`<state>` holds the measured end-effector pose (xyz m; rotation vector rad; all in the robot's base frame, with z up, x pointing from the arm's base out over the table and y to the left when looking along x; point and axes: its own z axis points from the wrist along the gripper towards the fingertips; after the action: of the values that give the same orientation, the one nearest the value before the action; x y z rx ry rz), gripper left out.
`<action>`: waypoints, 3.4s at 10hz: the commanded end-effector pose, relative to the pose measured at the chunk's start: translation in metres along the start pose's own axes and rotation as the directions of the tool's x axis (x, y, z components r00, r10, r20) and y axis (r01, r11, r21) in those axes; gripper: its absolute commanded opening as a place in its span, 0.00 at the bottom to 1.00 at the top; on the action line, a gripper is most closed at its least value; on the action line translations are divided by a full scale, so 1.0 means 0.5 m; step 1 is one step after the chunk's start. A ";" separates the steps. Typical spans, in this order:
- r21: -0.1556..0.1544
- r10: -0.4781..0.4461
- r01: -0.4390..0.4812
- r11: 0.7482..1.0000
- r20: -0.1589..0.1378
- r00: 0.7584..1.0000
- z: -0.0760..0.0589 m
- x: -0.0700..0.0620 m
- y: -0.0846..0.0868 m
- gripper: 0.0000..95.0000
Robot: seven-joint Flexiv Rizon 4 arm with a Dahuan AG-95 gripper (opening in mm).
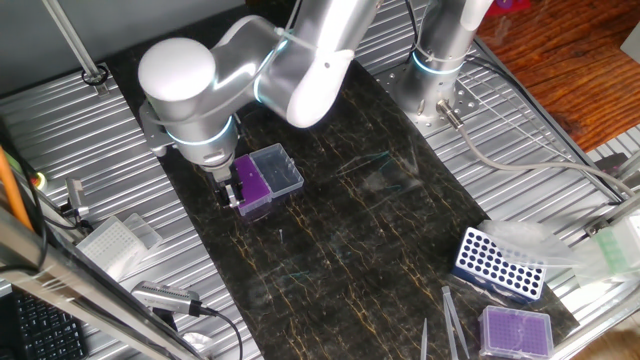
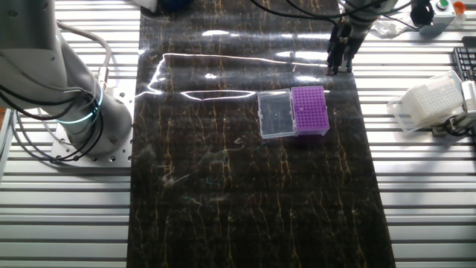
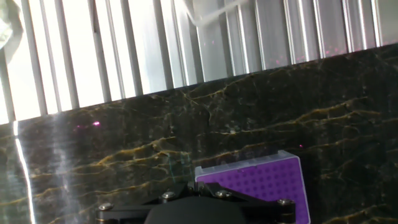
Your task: Insert a small pipette tip into the holder for small pipette tips
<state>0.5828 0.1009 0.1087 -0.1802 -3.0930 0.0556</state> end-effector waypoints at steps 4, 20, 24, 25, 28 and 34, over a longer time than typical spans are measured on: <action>0.009 0.019 -0.019 1.000 0.002 1.000 0.002 -0.002 0.001 0.00; -0.048 -0.094 0.093 0.994 0.000 0.996 0.006 0.001 -0.005 0.00; -0.056 -0.208 0.205 0.977 -0.058 0.976 0.006 0.001 -0.005 0.00; -0.056 -0.225 0.222 0.973 -0.058 0.973 0.006 0.001 -0.005 0.00; -0.054 -0.294 0.291 0.955 -0.052 0.954 0.006 0.001 -0.005 0.00; -0.045 -0.249 0.247 0.968 -0.045 0.968 0.007 -0.001 0.054 0.00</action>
<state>0.5872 0.1297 0.1042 0.2008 -3.0360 -0.0141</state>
